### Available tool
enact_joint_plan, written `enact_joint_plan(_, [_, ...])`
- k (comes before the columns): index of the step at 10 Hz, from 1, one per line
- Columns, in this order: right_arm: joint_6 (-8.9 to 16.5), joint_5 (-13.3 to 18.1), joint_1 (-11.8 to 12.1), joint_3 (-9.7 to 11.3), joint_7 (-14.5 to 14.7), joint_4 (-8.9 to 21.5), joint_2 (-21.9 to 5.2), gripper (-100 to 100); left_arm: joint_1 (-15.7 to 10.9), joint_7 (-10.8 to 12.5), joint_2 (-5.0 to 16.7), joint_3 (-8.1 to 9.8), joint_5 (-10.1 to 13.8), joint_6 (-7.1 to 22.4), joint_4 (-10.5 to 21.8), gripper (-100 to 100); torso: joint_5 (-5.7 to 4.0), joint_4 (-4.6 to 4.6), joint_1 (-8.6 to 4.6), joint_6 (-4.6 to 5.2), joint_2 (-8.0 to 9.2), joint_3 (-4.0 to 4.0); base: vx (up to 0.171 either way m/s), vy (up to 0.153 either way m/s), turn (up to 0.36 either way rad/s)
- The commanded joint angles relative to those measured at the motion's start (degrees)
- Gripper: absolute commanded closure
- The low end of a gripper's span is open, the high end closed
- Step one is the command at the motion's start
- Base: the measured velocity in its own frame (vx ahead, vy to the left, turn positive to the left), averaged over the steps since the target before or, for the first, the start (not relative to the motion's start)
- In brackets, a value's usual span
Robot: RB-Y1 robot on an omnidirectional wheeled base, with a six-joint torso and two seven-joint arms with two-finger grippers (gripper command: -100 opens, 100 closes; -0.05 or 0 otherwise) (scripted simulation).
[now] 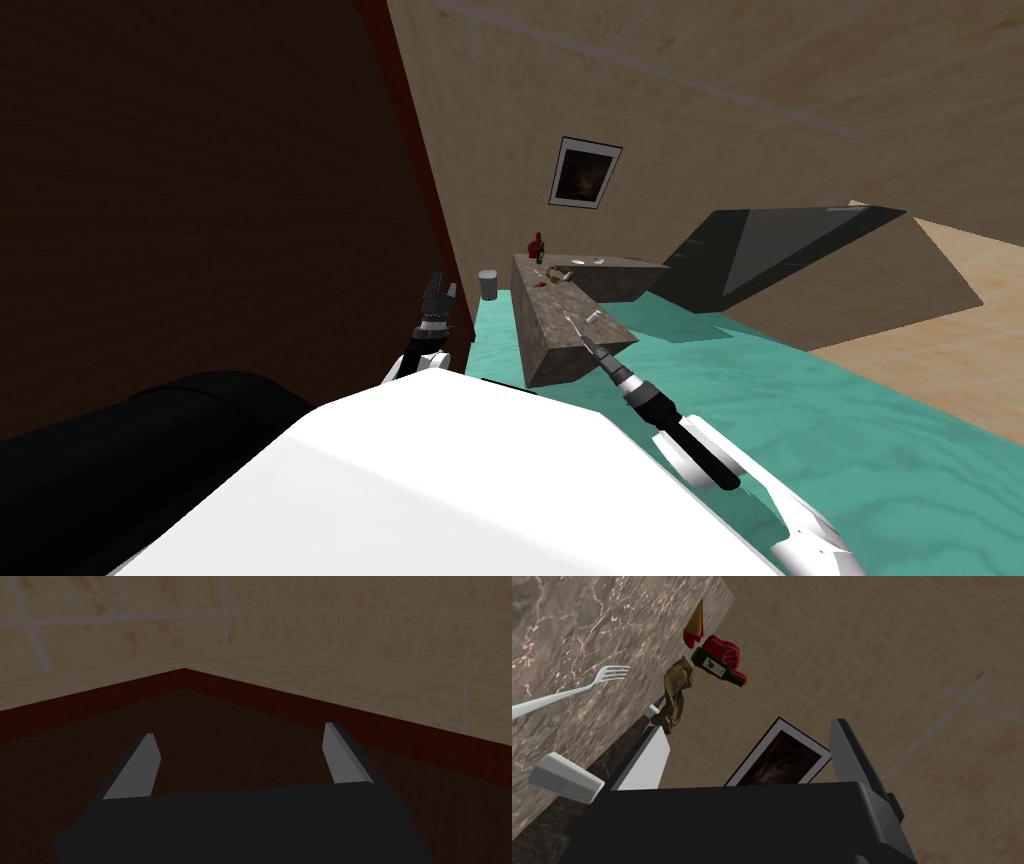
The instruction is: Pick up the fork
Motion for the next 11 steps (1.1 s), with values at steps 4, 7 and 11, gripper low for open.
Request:
enact_joint_plan(4, [0.9,0.3,-0.1,1.7,-0.6,2.4,-7.3,-100,0.0,0.0,0.0,0.0,0.0,0.0,0.0,0,0.01,-0.02,-0.05,0.02,-0.07,-0.04,0.021,0.041,0.085])
enact_joint_plan(7, [2.1,0.8,0.4,4.1,-1.3,5.5,-13.0,-100,0.0,0.0,0.0,0.01,0.0,0.0,0.0,0,-0.01,-0.02,-0.09,0.02,-0.08,-0.05,0.039,0.041,0.131])
enact_joint_plan(11, [2.8,1.0,0.6,5.3,-1.7,6.9,-18.9,-100,0.0,0.0,0.0,0.01,0.0,0.0,0.0,0,-0.04,0.02,-0.22,0.06,0.08,0.04,0.005,0.006,0.017])
